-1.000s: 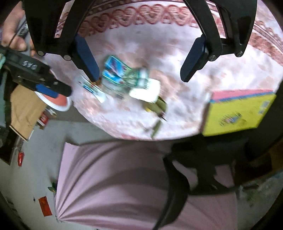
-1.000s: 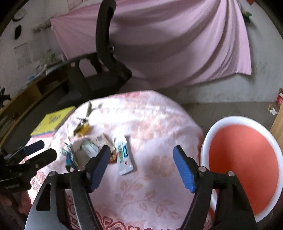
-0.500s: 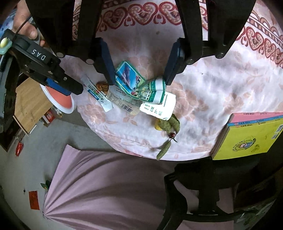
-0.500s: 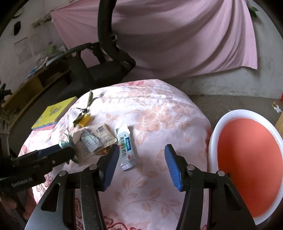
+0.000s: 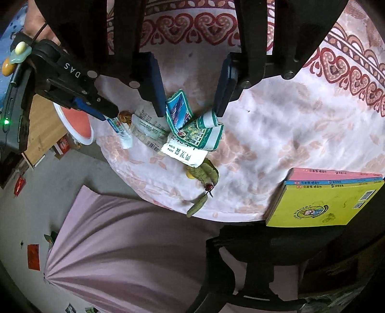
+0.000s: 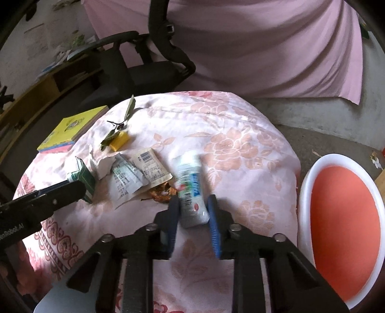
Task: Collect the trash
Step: 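Grasp the green packet with the left tool while the right tool grasps the white toothpaste tube, then lift the green packet and toothpaste tube toward the basin with both tools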
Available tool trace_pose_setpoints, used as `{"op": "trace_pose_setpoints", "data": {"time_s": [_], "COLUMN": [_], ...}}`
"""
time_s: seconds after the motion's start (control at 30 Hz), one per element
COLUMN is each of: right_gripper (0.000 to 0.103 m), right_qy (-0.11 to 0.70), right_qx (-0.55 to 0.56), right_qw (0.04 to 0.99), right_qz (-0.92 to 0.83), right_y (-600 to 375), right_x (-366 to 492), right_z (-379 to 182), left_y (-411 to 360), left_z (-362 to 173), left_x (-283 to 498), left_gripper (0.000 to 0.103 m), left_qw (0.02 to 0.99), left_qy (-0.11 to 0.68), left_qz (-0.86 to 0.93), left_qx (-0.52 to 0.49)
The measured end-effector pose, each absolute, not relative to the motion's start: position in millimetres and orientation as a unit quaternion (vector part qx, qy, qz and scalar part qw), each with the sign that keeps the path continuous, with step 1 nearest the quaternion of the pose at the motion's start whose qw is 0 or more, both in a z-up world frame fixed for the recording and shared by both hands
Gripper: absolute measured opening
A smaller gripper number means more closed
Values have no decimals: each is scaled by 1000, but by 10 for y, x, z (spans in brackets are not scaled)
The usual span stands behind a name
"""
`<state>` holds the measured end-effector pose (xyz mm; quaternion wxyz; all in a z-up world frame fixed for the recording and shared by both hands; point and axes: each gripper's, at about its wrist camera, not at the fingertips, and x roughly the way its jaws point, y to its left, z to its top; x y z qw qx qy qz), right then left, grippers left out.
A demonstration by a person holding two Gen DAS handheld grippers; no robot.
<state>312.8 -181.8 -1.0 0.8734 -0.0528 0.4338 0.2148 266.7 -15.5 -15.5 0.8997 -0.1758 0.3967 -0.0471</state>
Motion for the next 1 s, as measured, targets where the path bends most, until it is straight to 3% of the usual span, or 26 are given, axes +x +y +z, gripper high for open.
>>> {"op": "trace_pose_setpoints", "data": {"time_s": [0.37,1.0], "right_gripper": [19,19], "right_qy": [391,79], "right_qx": [-43,32], "right_qw": [890,978], "right_qz": [231,190], "right_y": [-1863,-2606], "right_x": [2948,2135], "right_z": [136,904], "left_y": [-201,-1056], "left_z": [-34,818], "left_x": [2418,1898], "left_gripper": [35,35], "left_qw": [918,987], "left_qy": [357,114], "left_qz": [-67,-114], "left_qx": [-160,-18]}}
